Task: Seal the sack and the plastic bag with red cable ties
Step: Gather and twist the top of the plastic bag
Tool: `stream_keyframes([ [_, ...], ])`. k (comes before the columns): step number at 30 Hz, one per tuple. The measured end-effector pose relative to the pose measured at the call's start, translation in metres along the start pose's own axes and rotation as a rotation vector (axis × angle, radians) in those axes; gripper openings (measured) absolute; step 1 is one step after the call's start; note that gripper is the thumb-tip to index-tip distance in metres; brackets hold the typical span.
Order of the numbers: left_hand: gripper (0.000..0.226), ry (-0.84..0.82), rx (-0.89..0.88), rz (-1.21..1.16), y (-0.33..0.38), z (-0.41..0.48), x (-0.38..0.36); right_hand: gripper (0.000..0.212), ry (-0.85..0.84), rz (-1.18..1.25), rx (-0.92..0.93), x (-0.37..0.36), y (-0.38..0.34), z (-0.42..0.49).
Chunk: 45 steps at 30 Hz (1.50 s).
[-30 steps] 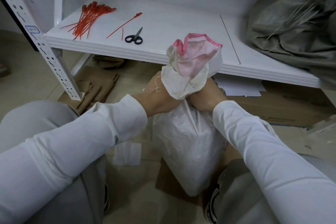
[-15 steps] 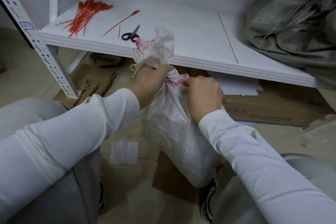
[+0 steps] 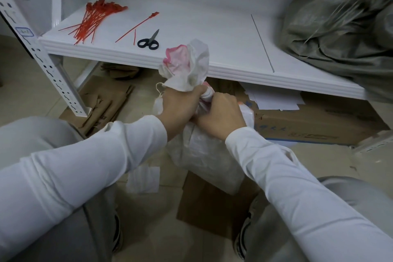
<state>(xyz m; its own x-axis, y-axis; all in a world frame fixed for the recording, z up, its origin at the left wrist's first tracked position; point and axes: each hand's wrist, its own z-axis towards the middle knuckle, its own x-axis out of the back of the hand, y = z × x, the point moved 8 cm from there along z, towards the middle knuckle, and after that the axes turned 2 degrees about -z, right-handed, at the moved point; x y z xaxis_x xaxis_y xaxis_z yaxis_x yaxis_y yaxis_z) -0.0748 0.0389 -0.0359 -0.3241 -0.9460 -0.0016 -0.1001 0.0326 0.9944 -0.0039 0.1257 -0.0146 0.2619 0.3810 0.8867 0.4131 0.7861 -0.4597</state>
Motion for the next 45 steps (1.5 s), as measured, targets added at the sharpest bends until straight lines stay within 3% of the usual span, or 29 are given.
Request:
stream_keyframes([
  [5, 0.012, -0.059, -0.126, 0.141, 0.009, -0.017, -0.006, 0.021, 0.045, 0.003, -0.109, 0.003, 0.014, 0.0],
  [9, 0.016, -0.062, -0.254, 0.043, 0.042, -0.042, 0.002, 0.027, 0.076, 0.119, -0.072, -0.001, 0.007, -0.003],
  [10, 0.01, -0.067, -0.27, 0.043, 0.016, -0.015, -0.005, 0.033, 0.093, 0.116, -0.042, 0.002, 0.001, -0.004],
  [11, 0.013, -0.12, -0.193, 0.034, -0.093, 0.054, -0.014, 0.039, 0.073, 0.125, 0.006, 0.007, -0.009, -0.007],
  [12, 0.05, -0.104, -0.128, -0.056, -0.201, 0.127, -0.027, 0.04, -0.002, 0.116, 0.014, 0.004, -0.015, -0.009],
  [13, 0.091, -0.069, -0.154, -0.126, -0.26, 0.178, -0.034, 0.04, -0.087, 0.105, 0.014, 0.001, -0.023, -0.013],
  [14, 0.108, -0.053, -0.17, -0.175, -0.28, 0.196, -0.037, 0.04, -0.116, 0.122, -0.01, 0.002, -0.024, -0.016],
  [15, 0.092, -0.043, -0.189, -0.096, -0.263, 0.185, -0.025, 0.039, -0.112, 0.167, -0.039, 0.002, -0.018, -0.016],
  [16, 0.059, -0.07, -0.204, 0.022, -0.207, 0.134, -0.018, 0.036, -0.057, 0.205, -0.072, 0.002, -0.006, -0.013],
  [17, 0.039, -0.179, -0.169, 0.12, -0.112, 0.06, -0.017, 0.035, 0.01, 0.204, -0.104, -0.002, 0.012, -0.004],
  [18, 0.034, -0.155, -0.236, 0.203, -0.011, -0.01, -0.013, 0.033, 0.059, 0.219, -0.17, -0.002, 0.019, -0.003],
  [20, 0.04, -0.102, -0.366, 0.28, 0.024, -0.036, -0.004, 0.033, 0.086, 0.21, -0.254, -0.002, 0.027, -0.003],
  [21, 0.043, -0.116, -0.316, 0.232, 0.012, -0.021, -0.01, 0.032, 0.103, 0.207, -0.254, 0.0, 0.028, -0.003],
  [28, 0.067, -0.214, -0.477, 0.424, 0.022, -0.019, -0.019, 0.024, 0.178, 0.218, -0.192, 0.011, 0.019, -0.002],
  [34, 0.008, -0.289, -0.453, 0.43, 0.03, -0.01, -0.022, 0.04, 0.104, 0.336, -0.148, 0.006, 0.012, 0.007],
  [37, 0.029, -0.3, -0.429, 0.49, 0.03, -0.003, -0.019, 0.047, 0.09, 0.329, -0.106, 0.003, 0.009, 0.007],
  [41, 0.018, -0.324, -0.355, 0.53, 0.024, -0.003, -0.014, 0.052, 0.014, 0.289, -0.042, -0.002, 0.008, 0.007],
  [45, 0.004, -0.378, -0.285, 0.311, 0.024, -0.012, -0.011, 0.048, -0.017, 0.226, 0.03, -0.001, 0.009, 0.011],
])
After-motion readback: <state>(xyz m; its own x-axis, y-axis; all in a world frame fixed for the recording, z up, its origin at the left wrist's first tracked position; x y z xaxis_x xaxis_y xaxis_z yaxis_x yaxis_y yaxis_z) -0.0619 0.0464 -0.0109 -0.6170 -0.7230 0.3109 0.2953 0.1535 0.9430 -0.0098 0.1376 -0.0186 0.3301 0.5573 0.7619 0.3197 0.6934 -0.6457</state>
